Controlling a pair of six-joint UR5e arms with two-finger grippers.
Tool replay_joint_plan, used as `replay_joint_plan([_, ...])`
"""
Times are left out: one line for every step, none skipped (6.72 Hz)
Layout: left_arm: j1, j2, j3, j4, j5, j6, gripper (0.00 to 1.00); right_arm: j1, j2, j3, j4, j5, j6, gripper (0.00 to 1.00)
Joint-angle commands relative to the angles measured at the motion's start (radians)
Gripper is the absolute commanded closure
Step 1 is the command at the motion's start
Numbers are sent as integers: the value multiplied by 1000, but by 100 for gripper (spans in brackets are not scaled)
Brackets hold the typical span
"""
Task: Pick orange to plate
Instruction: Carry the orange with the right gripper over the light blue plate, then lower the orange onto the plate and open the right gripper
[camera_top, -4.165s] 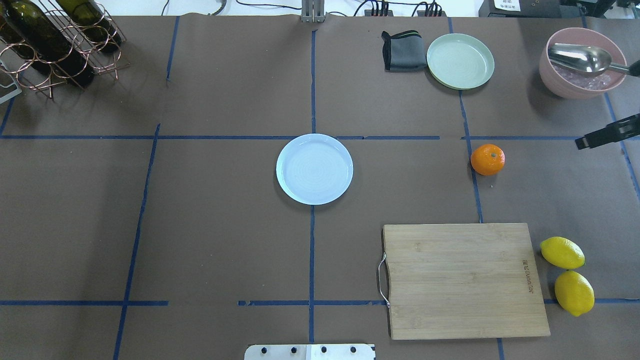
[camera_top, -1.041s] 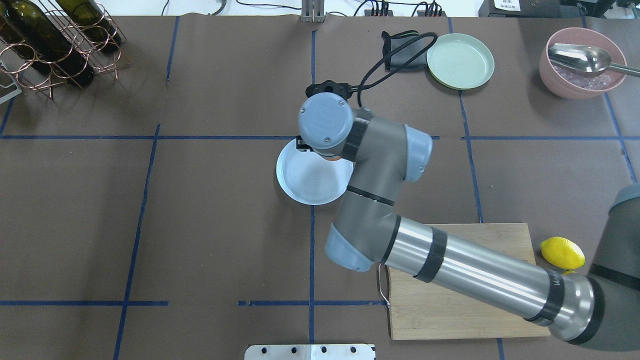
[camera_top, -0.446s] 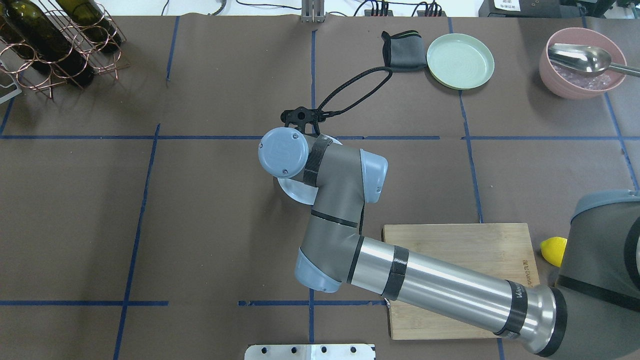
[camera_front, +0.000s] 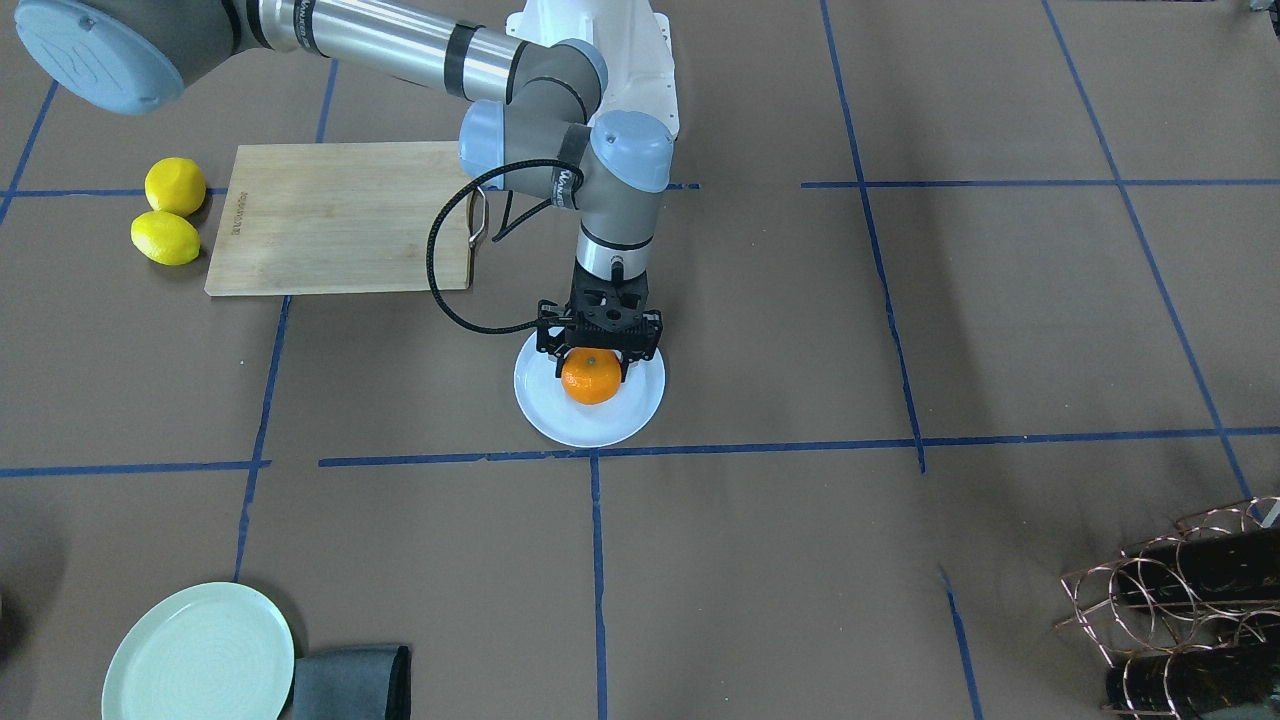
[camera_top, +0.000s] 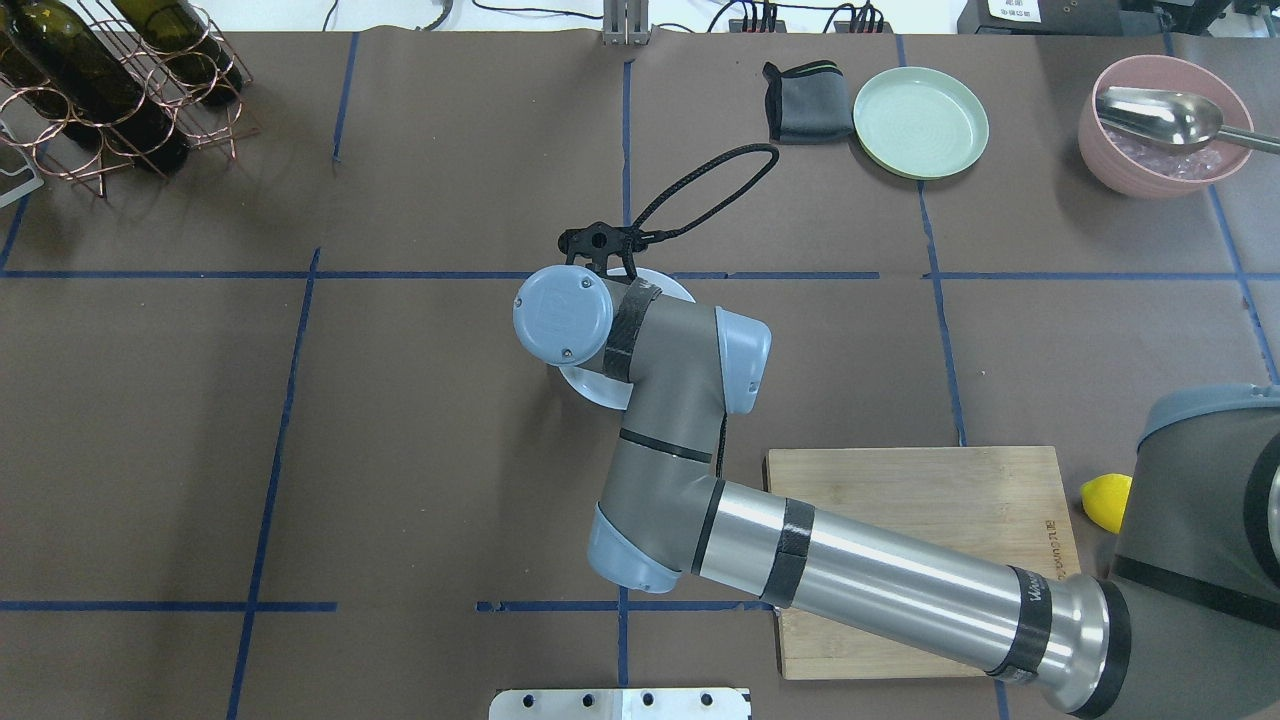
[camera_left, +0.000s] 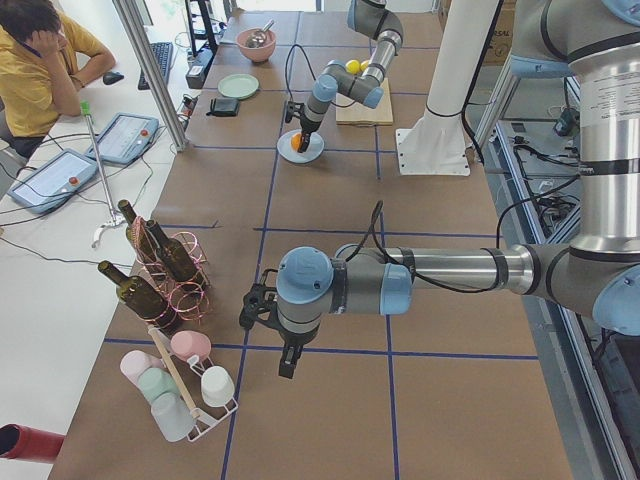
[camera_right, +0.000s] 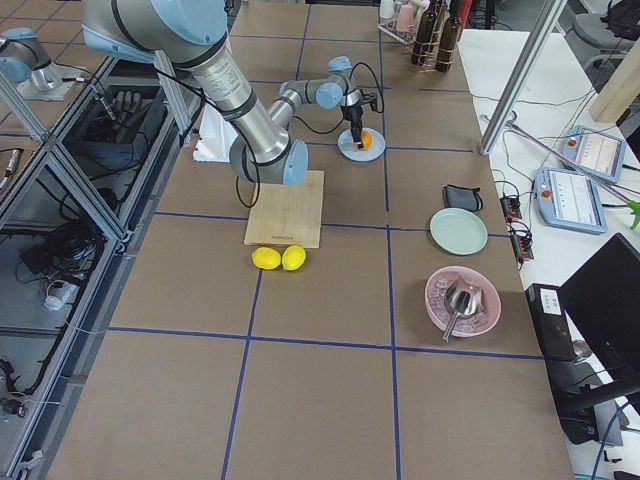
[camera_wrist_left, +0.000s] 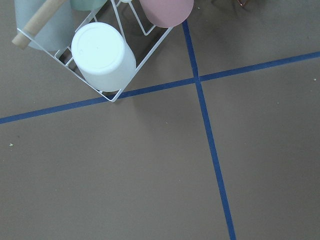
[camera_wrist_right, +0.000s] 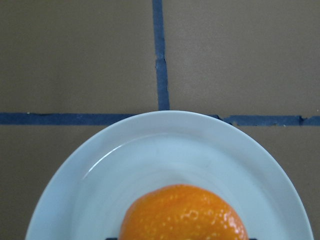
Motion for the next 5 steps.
replay_joint_plan([0,0,0,0,0,0,0,-1,-2,18,0,0,-3,0])
replay_joint_plan([0,0,0,0,0,0,0,34,-6,70,-14,17,-25,0])
replay_joint_plan([0,0,0,0,0,0,0,109,-14,136,-75,114,-117,0])
replay_joint_plan([0,0,-1,0,0,2,0,233,-82,235,-116,261,-282,0])
replay_joint_plan([0,-2,-1,0,0,2,0,357,-191,332,-117,400,-460,0])
